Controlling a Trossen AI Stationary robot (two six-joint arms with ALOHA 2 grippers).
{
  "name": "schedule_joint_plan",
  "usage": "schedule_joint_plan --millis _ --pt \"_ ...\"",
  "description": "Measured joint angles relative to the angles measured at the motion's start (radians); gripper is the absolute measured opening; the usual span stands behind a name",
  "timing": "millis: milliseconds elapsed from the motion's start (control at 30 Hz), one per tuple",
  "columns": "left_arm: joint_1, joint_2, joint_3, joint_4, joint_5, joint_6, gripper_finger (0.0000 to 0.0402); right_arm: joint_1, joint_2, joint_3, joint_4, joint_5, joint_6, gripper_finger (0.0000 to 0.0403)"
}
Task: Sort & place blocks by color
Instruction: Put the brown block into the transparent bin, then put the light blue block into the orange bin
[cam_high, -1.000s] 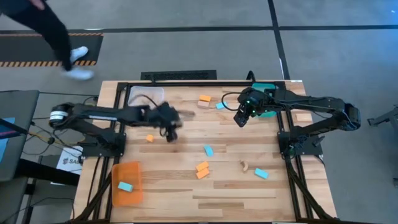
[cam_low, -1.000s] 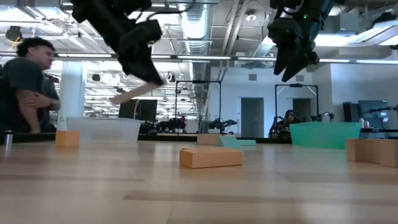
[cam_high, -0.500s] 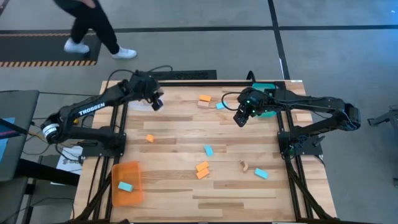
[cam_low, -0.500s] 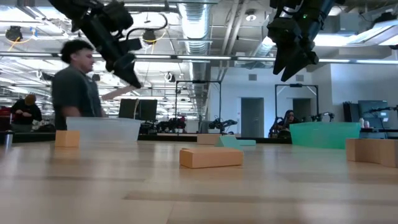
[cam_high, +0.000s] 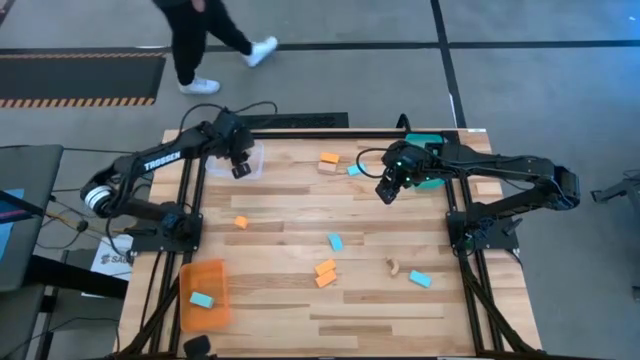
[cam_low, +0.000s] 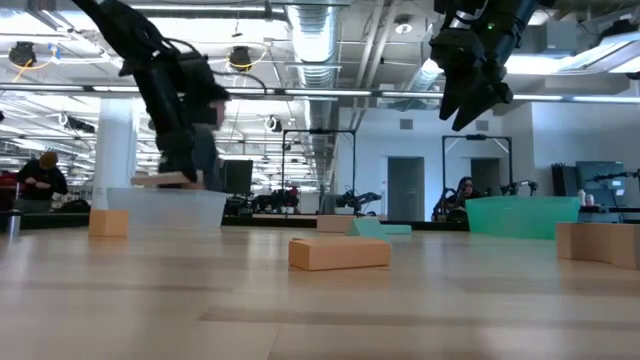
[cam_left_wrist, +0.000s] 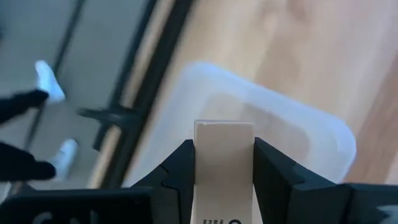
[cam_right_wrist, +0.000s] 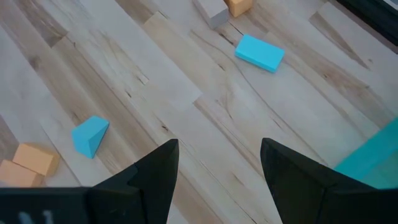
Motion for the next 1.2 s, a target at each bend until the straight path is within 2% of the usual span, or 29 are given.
schedule_joint_plan --millis 167,300,433,600,800,900,1067,1200 --pt "0.000 0.052 0.000 0.000 -0.062 0.008 0.0098 0.000 0.000 0.000 -0.002 0.000 0.000 0.0249" --pt "-0.004 0.066 0.000 -0.004 -0.053 0.047 0.0108 0.000 0.000 0.000 -0.006 0.000 -0.001 0.0249" --pt "-0.015 0.066 0.000 -0.004 -0.003 0.081 0.0121 -0.002 0.000 0.000 -0.006 0.000 -0.006 0.0249" --pt "-0.028 0.066 0.000 -0.007 0.018 0.067 0.0149 -0.002 0.000 0.000 -0.006 0.000 -0.007 0.0249" --pt "-0.033 0.065 0.001 -0.008 -0.007 0.067 0.0188 -0.002 0.000 0.000 -0.006 0.000 -0.007 0.0249" --pt "-0.038 0.065 0.025 -0.017 -0.005 0.020 0.0200 -0.002 0.000 0.000 -0.006 0.000 -0.007 0.0249" --pt "-0.051 0.062 0.126 -0.094 0.063 -0.038 0.0205 -0.002 0.000 0.000 -0.006 0.000 -0.003 0.0249" --pt "-0.080 0.062 0.198 -0.148 0.212 -0.131 0.0205 0.000 0.000 0.000 -0.006 0.000 0.000 0.0249"
